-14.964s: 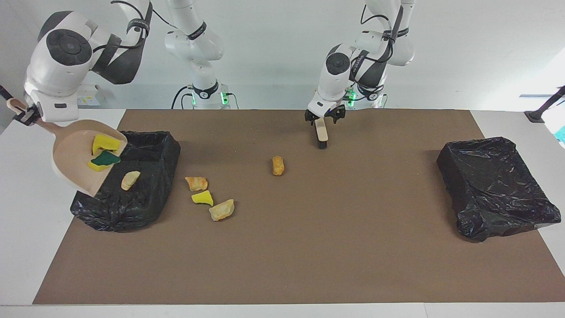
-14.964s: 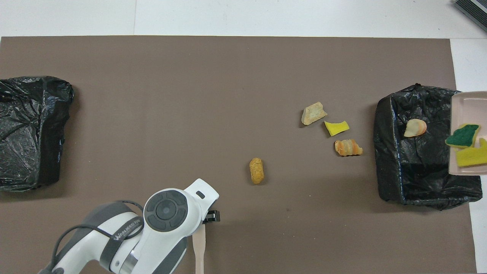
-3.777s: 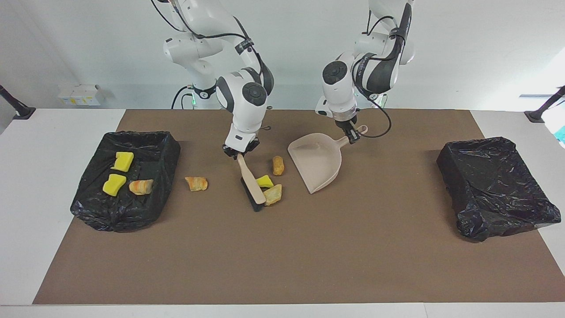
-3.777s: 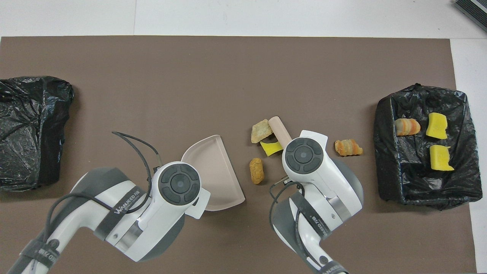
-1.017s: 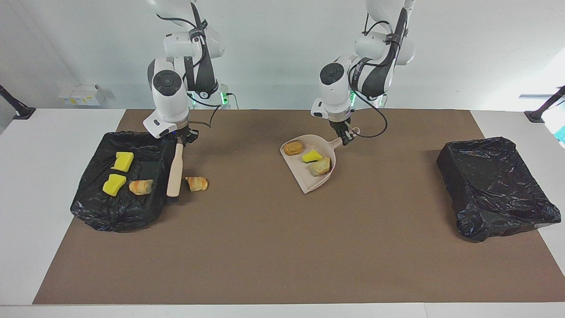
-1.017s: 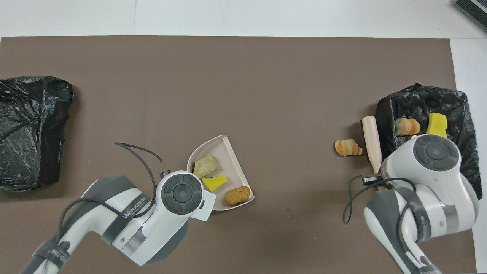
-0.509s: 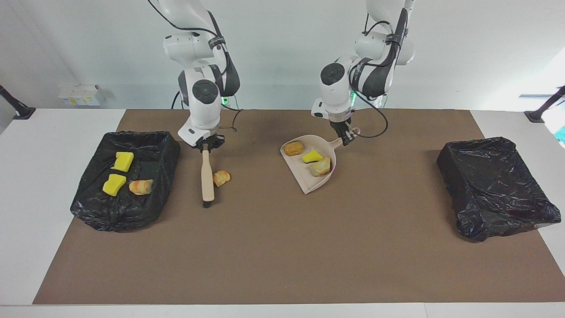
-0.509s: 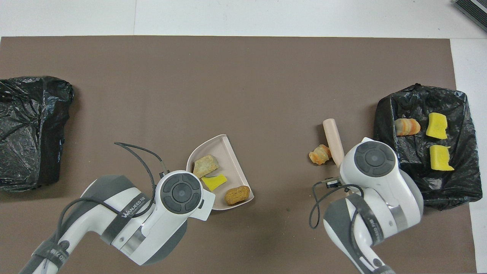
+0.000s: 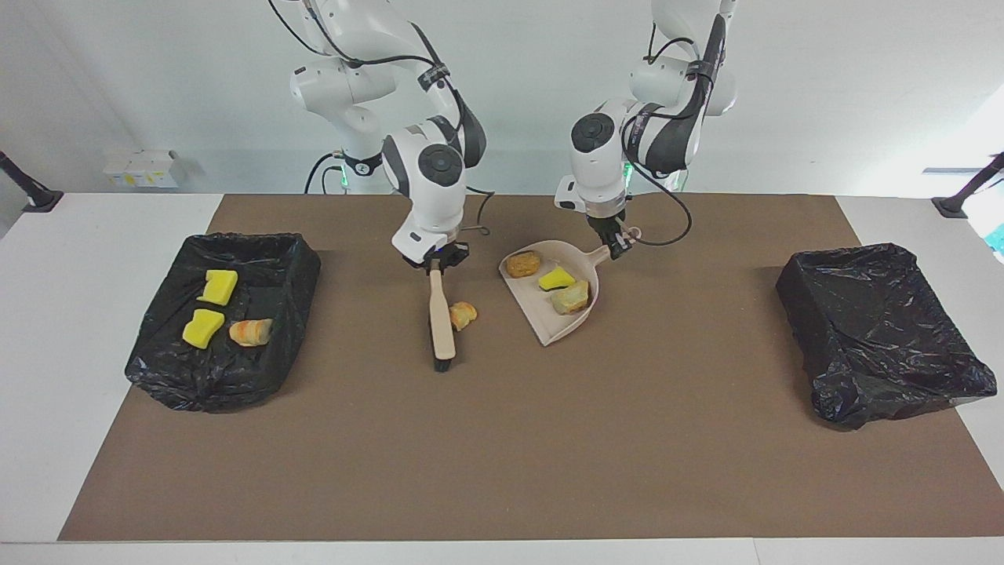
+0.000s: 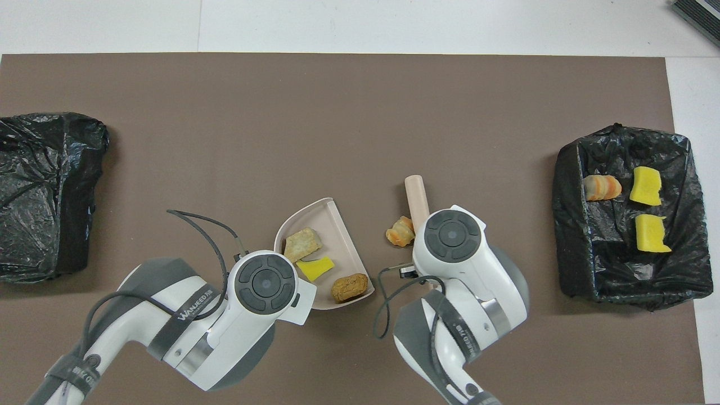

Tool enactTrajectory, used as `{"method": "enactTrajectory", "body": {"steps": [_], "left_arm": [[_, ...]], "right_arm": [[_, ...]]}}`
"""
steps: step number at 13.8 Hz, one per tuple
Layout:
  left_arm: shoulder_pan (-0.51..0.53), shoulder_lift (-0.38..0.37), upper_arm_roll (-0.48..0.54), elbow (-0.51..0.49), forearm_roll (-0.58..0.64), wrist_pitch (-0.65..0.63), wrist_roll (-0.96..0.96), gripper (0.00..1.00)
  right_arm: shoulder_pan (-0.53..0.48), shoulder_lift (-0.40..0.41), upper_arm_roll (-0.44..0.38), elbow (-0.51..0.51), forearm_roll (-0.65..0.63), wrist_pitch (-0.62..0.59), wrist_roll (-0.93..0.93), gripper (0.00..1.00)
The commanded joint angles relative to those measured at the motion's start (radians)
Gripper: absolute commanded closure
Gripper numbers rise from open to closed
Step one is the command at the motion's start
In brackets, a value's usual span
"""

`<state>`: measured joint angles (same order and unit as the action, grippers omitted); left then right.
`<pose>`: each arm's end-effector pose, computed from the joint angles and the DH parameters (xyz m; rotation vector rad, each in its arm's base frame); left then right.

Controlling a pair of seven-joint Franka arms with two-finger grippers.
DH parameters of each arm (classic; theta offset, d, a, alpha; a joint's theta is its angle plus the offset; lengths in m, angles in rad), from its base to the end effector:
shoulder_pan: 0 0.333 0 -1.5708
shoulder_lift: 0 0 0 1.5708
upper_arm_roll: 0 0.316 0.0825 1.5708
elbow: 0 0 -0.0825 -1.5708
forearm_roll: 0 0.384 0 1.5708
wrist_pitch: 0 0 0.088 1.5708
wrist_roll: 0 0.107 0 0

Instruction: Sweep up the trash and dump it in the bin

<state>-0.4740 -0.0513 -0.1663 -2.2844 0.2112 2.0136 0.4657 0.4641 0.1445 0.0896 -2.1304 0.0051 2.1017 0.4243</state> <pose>0.3948 -0.2788 0.3589 -2.3960 1.6689 0.2978 0.4607 0.2846 0.3279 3.0596 0.1940 -0.2466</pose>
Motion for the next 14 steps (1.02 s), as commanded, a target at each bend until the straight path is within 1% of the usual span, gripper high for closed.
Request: {"method": "enactTrajectory", "body": {"steps": [1, 3, 4, 5, 7, 8, 10, 12, 14], "left_arm": [[0.017, -0.016, -0.002, -0.027, -0.012, 0.027, 0.01, 1.0], [0.017, -0.016, -0.002, -0.027, -0.012, 0.027, 0.013, 1.0], [0.017, -0.016, -0.002, -0.029, -0.012, 0.027, 0.016, 1.0], [0.02, -0.016, -0.002, -0.027, -0.012, 0.027, 0.016, 1.0], [0.026, -0.015, -0.001, -0.027, -0.012, 0.027, 0.045, 1.0], [0.049, -0.012, -0.001, -0.023, -0.012, 0.028, 0.107, 1.0], [0.063, 0.01, 0.001, 0.008, -0.012, 0.028, 0.214, 1.0], [0.083, 0.024, 0.001, 0.035, -0.012, 0.024, 0.223, 1.0], [0.122, 0.019, 0.002, 0.066, -0.01, 0.01, 0.278, 1.0]], "right_arm": [[0.051, 0.035, 0.027, 0.04, 0.171, 0.037, -0.102, 1.0], [0.065, 0.035, 0.035, 0.053, 0.298, 0.041, -0.128, 1.0], [0.056, 0.027, 0.035, 0.088, 0.349, 0.014, -0.133, 1.0], [0.036, 0.014, 0.033, 0.105, 0.364, -0.03, -0.139, 1.0], [0.012, -0.005, 0.032, 0.132, 0.366, -0.087, -0.165, 1.0], [0.01, -0.028, 0.029, 0.133, 0.363, -0.113, -0.167, 1.0], [-0.002, -0.086, 0.015, 0.135, 0.345, -0.228, -0.168, 1.0], [-0.03, -0.141, 0.015, 0.139, 0.285, -0.342, -0.17, 1.0], [-0.016, -0.166, 0.018, 0.15, 0.213, -0.432, -0.153, 1.0]]}}
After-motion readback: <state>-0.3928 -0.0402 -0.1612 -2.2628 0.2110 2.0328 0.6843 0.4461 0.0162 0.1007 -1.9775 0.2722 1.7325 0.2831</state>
